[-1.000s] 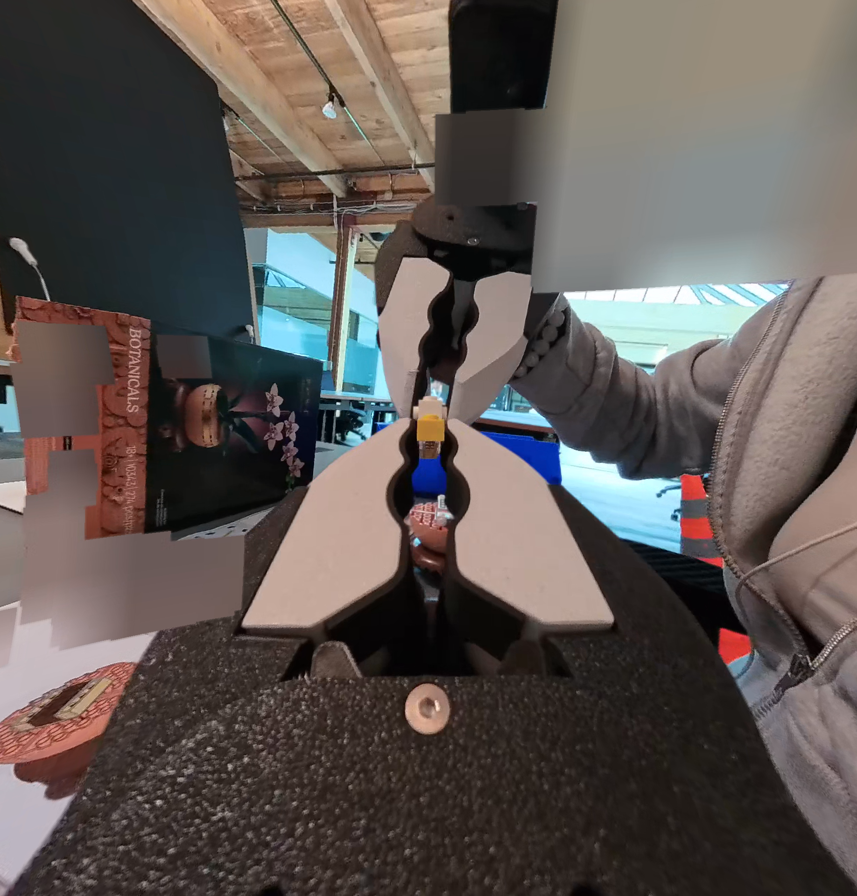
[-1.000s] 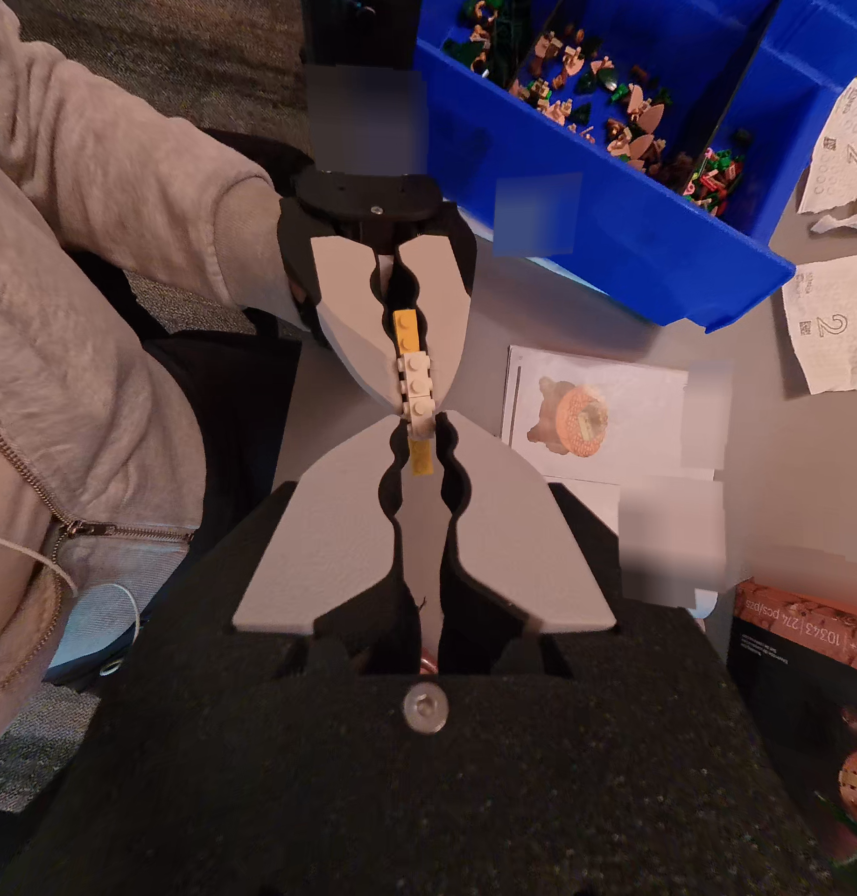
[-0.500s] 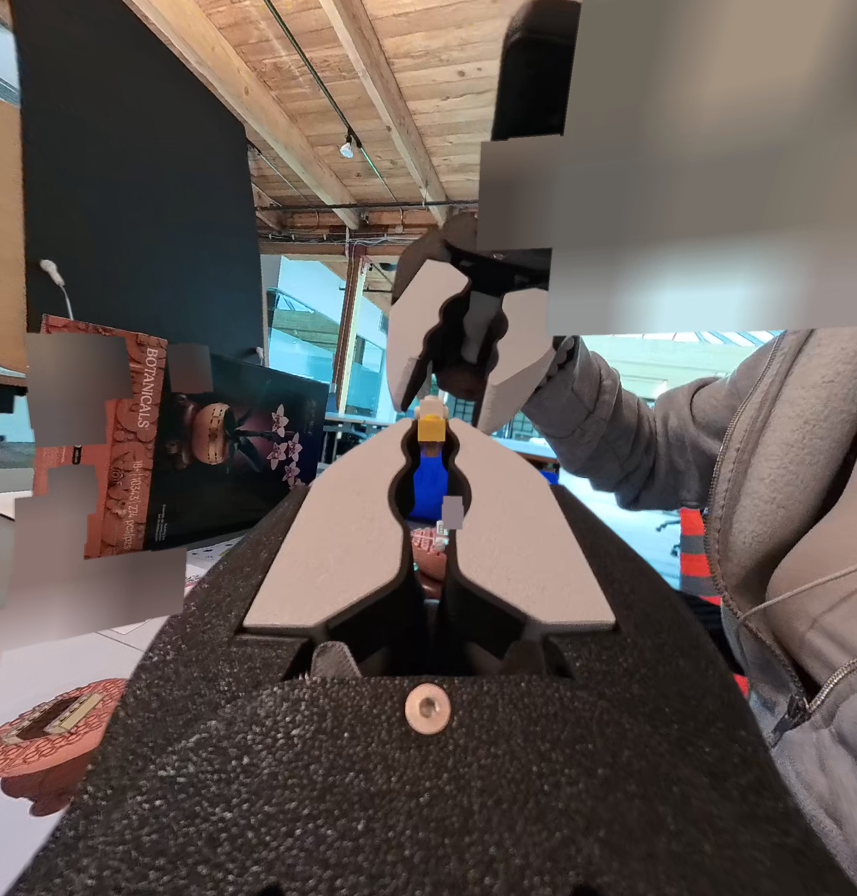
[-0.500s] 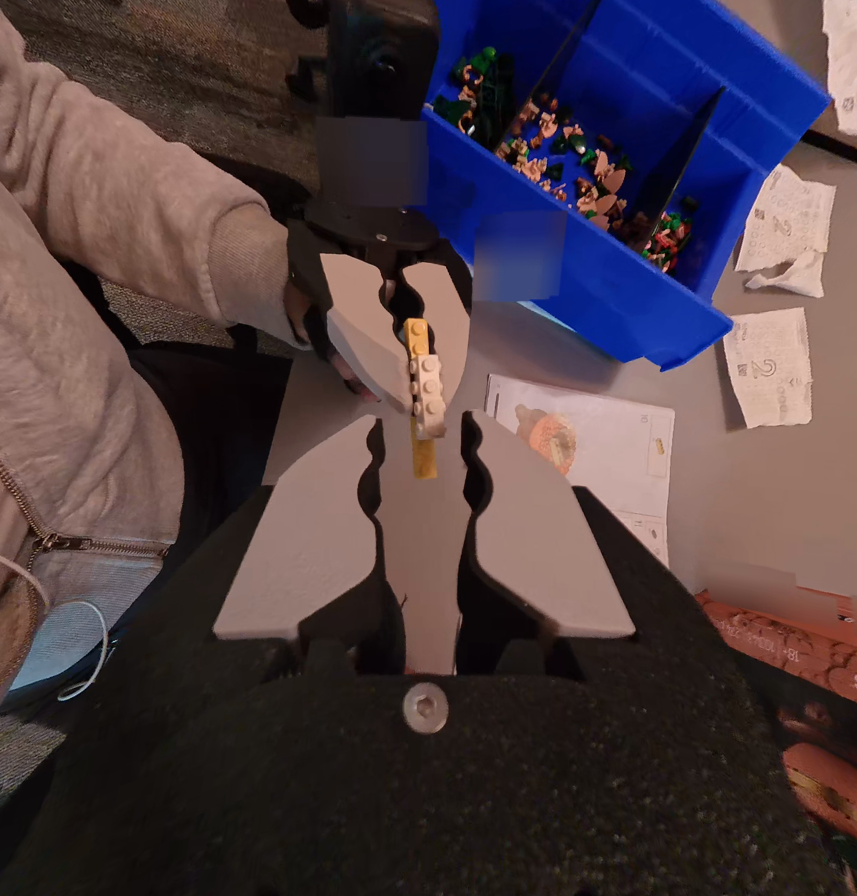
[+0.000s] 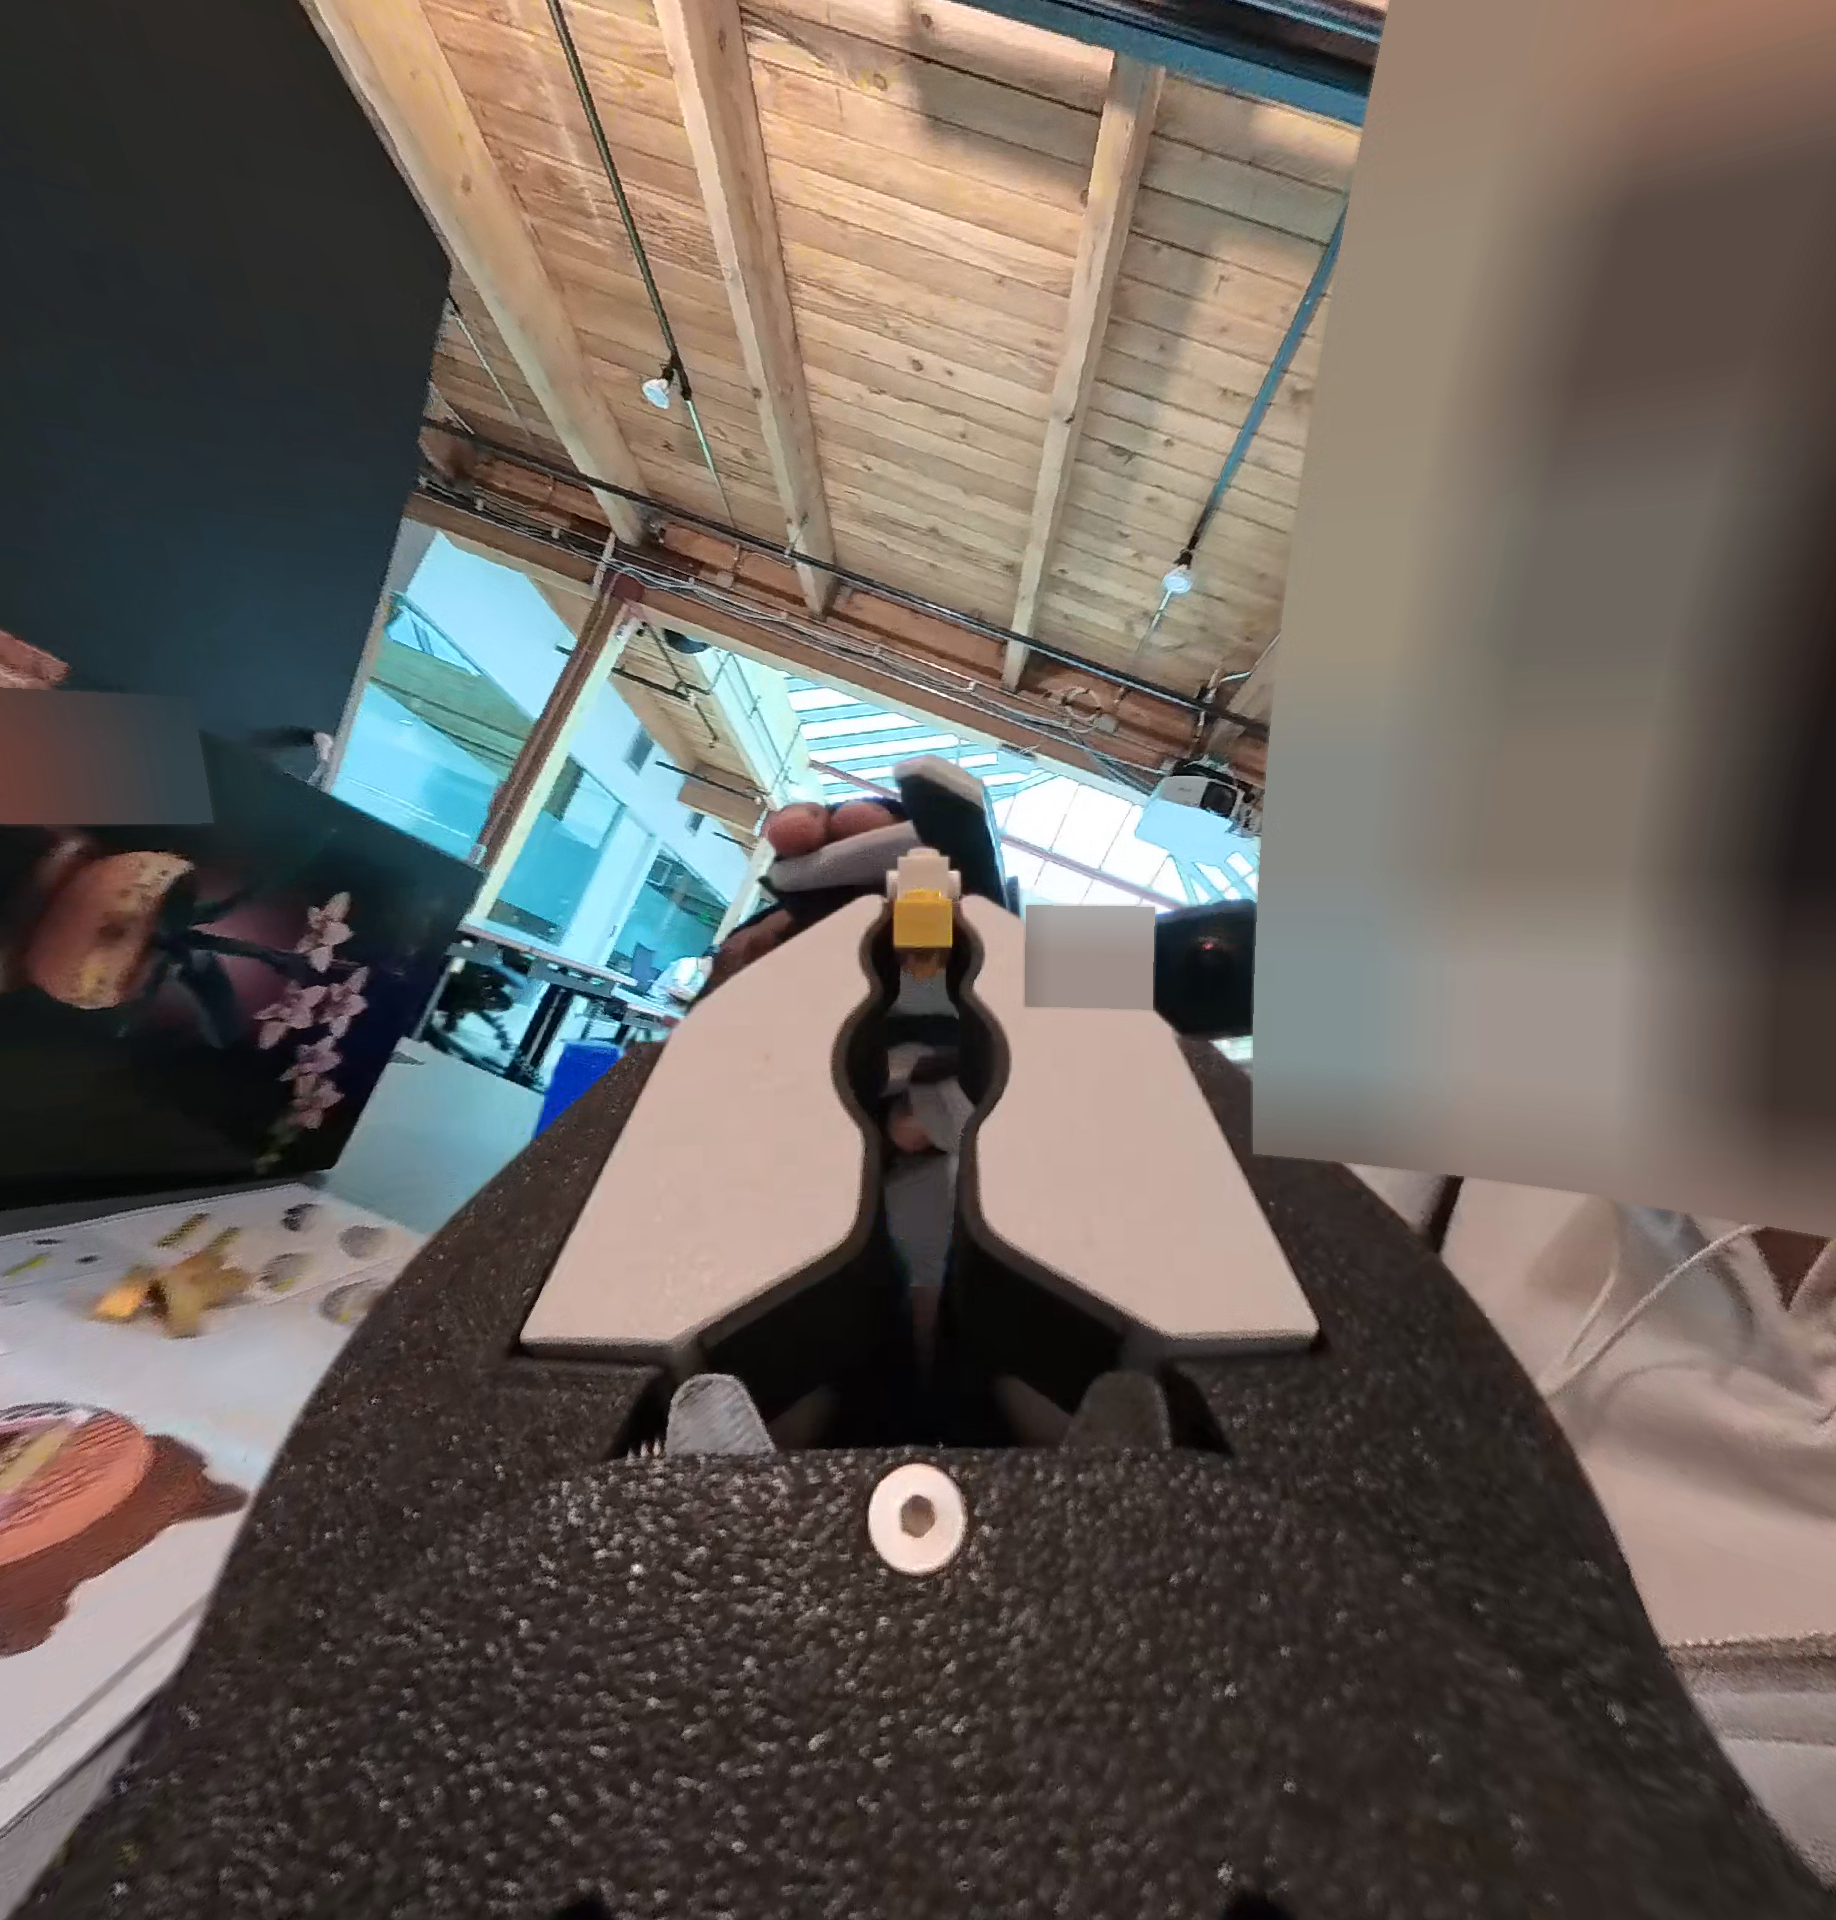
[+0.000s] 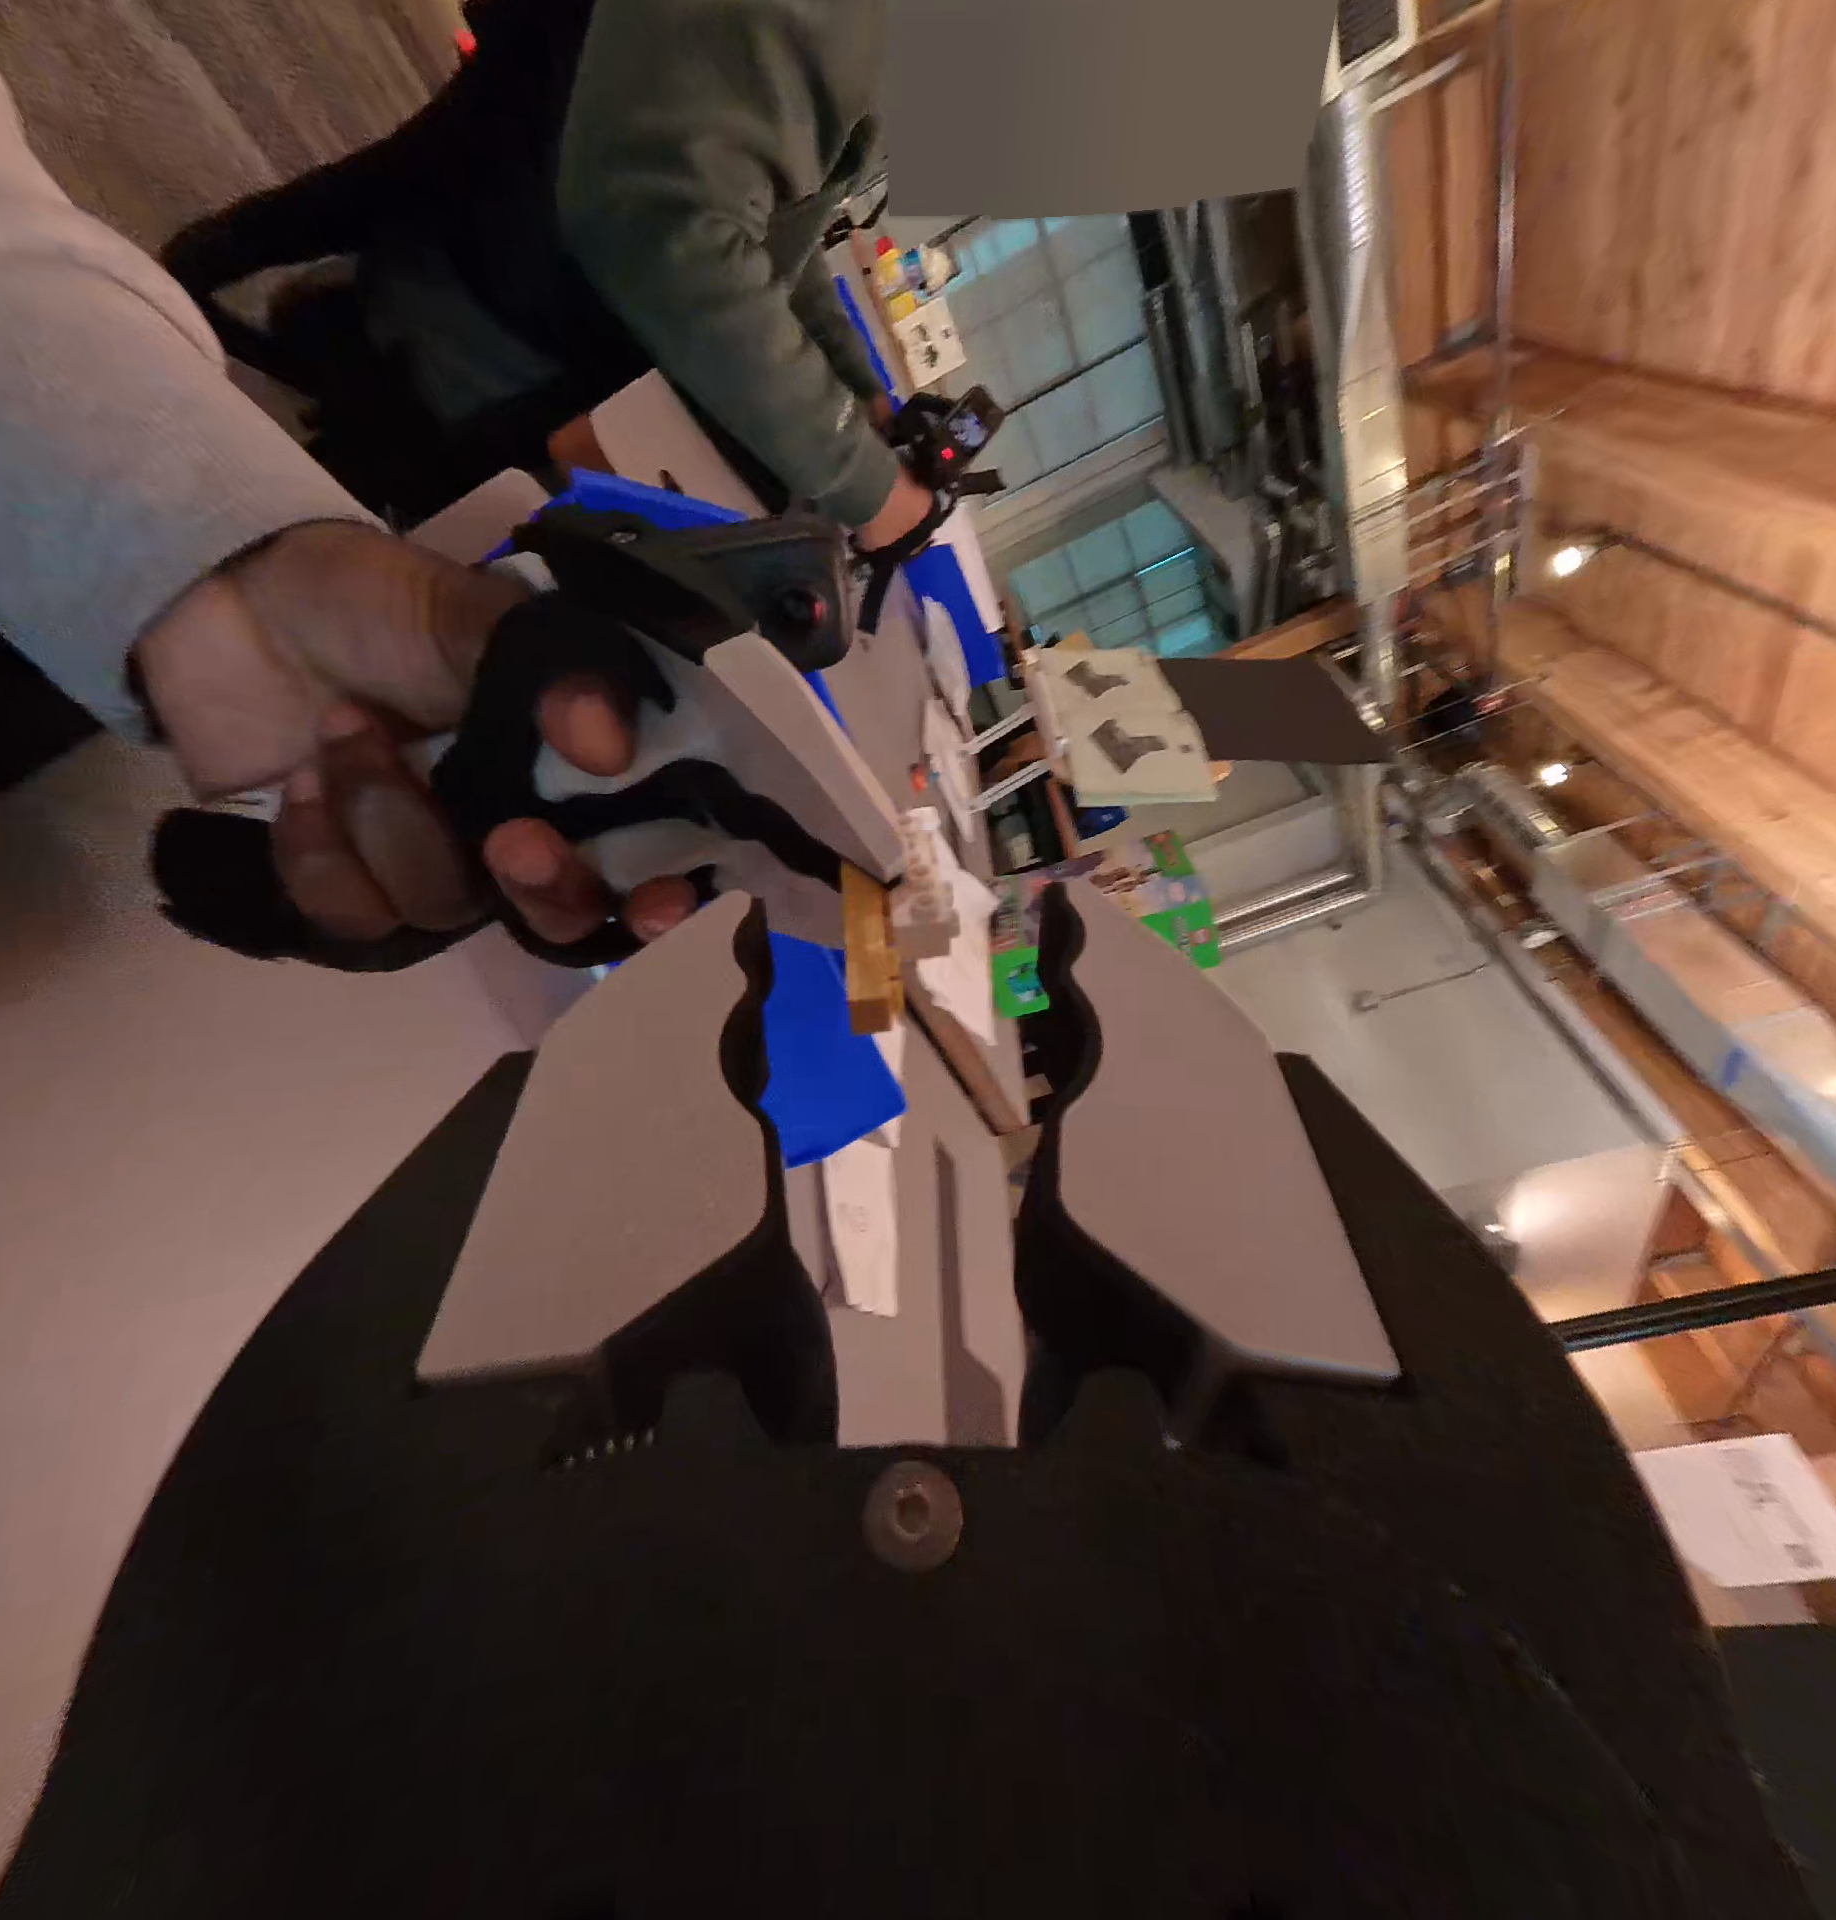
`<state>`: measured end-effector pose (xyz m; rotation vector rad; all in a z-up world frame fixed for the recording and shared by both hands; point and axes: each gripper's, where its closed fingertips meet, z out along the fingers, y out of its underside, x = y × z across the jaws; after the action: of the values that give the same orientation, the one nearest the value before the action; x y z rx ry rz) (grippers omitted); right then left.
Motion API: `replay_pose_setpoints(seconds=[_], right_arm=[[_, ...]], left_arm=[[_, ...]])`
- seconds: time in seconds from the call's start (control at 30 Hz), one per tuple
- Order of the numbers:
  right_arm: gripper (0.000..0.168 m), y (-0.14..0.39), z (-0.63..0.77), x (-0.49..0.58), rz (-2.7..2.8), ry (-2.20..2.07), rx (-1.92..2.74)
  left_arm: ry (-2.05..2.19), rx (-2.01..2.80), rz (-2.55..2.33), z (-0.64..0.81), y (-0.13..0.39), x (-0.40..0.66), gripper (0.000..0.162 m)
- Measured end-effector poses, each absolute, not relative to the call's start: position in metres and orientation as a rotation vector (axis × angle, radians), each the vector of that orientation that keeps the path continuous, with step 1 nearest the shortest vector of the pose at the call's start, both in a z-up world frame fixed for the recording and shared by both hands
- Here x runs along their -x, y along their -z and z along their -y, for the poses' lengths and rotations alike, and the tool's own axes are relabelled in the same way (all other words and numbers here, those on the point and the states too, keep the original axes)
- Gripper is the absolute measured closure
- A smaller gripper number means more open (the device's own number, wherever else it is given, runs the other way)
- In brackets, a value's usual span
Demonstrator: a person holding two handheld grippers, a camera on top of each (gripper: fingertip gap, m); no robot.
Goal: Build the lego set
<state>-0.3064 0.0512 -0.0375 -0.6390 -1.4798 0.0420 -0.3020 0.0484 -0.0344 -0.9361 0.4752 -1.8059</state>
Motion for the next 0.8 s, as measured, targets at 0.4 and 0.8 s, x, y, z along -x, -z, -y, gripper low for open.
replay_pose_setpoints(seconds=[0.4,0.8], right_arm=[[0.149,0.03,-0.047,0.287,1.463,-0.007,0.656],[0.149,0.026,-0.034,0.28,1.432,-0.098,0.662]], left_arm=[[1.915,0.998,-0.52,-0.039,0.024,0.28,0.155],[1.836,1.191,-0.851,-0.025,0.026,0.273,0.155]])
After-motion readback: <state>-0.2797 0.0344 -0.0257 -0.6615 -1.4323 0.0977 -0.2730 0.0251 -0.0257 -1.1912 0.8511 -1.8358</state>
